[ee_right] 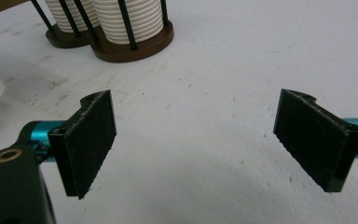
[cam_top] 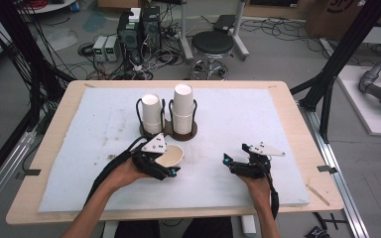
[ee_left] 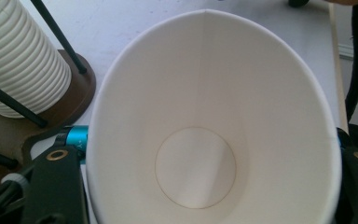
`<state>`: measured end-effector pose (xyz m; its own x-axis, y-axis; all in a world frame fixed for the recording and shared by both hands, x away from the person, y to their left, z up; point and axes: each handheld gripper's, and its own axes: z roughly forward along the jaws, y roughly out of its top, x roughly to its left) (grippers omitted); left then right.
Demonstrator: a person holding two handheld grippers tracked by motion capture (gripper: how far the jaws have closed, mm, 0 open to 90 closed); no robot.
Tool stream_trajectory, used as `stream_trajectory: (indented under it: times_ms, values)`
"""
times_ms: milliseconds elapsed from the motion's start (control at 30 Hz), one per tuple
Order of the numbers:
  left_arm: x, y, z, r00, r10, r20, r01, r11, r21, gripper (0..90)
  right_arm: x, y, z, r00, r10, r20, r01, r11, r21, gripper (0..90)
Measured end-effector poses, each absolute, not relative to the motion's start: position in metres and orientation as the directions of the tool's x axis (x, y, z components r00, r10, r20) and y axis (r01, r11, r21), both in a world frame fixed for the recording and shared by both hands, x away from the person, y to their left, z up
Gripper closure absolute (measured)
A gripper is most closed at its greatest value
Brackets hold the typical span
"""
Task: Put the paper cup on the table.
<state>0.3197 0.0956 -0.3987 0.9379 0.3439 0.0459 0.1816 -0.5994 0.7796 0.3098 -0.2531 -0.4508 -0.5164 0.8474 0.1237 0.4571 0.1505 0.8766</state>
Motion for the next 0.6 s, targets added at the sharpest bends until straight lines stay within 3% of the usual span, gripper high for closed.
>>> stream_trajectory:
  times_ms: [600]
  values:
    - [0.325,0.086,-0.415,0.931,0.362,0.042,0.207,-0.621,0.756,29.7,0.311,-0.248,-0.451,-0.517,0.85,0.096,0.471,0.189,0.862,13.6]
